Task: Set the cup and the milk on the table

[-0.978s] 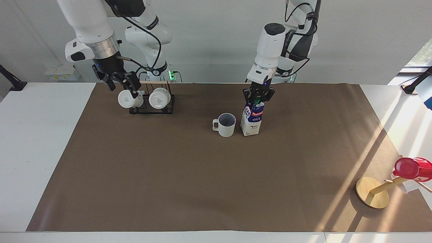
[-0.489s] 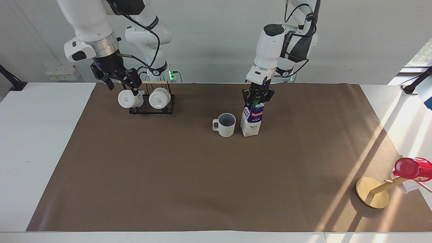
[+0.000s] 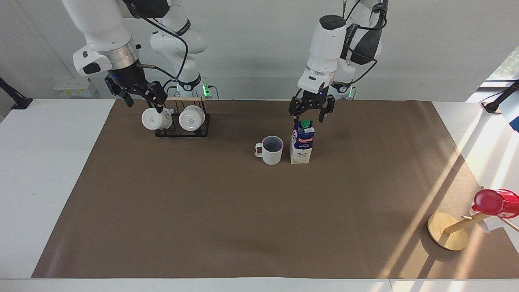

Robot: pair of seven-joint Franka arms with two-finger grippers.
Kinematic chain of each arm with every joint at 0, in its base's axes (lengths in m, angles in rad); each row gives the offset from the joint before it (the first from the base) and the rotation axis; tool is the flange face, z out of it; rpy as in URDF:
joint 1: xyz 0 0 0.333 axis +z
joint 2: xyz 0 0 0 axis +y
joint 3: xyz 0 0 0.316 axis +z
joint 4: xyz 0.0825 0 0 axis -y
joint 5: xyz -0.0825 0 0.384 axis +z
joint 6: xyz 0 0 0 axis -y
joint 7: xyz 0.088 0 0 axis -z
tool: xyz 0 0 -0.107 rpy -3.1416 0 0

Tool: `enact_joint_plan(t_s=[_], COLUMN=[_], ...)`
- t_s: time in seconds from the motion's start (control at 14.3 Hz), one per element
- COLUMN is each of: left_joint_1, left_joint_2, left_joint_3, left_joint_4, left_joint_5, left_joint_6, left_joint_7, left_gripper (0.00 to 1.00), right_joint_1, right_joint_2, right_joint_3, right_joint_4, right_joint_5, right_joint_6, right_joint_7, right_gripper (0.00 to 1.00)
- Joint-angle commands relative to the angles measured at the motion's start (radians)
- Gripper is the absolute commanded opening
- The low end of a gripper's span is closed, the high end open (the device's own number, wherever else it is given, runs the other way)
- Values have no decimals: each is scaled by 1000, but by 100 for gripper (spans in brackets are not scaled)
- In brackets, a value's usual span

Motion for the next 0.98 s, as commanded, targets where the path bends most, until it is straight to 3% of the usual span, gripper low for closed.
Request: enact_joint_plan(t_s=[0.0, 0.21, 0.56, 0.91], left_joint_1=[-2, 6, 5, 17], left_joint_2=[-2, -2, -2, 12], left_joint_3=[20, 84, 256, 362], left_joint_4=[72, 179, 285, 398], left_joint_5=[26, 22, 19, 19], left_joint_6=[-112, -249, -347, -464], left_joint_7=[20, 190, 478, 665], left_gripper=[100, 100, 100, 100], right_joint_1=[-11, -15, -24, -41], right_joint_2=[-57, -60, -58, -52], right_joint_3=[9, 9, 9, 9], right_joint_4=[-76, -82, -84, -76], right_joint_5=[-22, -23, -23, -12], right_joint_6=[2, 10, 21, 22], right_joint_7=[-24, -24, -26, -24], right_gripper=[100, 100, 100, 100])
